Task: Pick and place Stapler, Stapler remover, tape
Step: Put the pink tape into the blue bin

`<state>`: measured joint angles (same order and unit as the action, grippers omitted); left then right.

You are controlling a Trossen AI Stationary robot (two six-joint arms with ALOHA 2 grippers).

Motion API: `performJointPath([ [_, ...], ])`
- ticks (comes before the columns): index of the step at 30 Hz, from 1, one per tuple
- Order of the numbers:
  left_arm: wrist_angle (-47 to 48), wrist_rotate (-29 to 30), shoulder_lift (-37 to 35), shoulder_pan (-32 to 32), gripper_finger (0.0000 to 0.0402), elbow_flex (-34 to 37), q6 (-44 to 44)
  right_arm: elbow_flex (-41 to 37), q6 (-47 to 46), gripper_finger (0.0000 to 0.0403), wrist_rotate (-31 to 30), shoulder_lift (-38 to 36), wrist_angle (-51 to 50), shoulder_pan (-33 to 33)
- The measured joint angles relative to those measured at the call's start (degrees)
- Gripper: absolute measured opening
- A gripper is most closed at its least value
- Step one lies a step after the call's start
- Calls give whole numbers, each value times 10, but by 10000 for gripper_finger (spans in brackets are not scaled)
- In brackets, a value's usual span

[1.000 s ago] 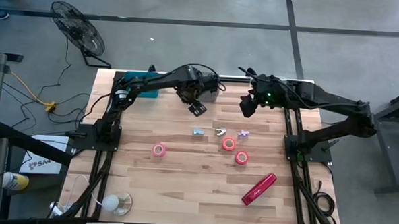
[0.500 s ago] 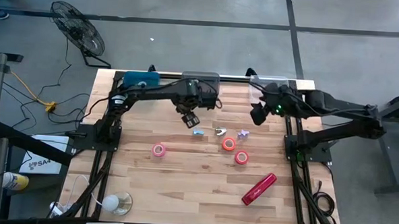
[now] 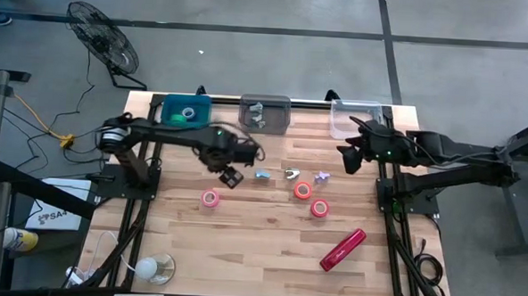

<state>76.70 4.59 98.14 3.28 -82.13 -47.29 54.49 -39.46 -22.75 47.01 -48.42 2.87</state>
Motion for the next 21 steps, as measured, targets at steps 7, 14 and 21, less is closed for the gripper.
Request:
performJointPath([
  [7, -44, -47, -35, -62, 245, 100, -118, 0, 30, 209, 9, -2, 4, 0],
  [14, -116, -68, -35, -118, 245, 171, -200, 0, 53, 209, 24, -2, 16, 0],
  [21, -159, -50, -34, -123, 245, 230, -254, 0, 82, 209, 45, -2, 33, 0],
])
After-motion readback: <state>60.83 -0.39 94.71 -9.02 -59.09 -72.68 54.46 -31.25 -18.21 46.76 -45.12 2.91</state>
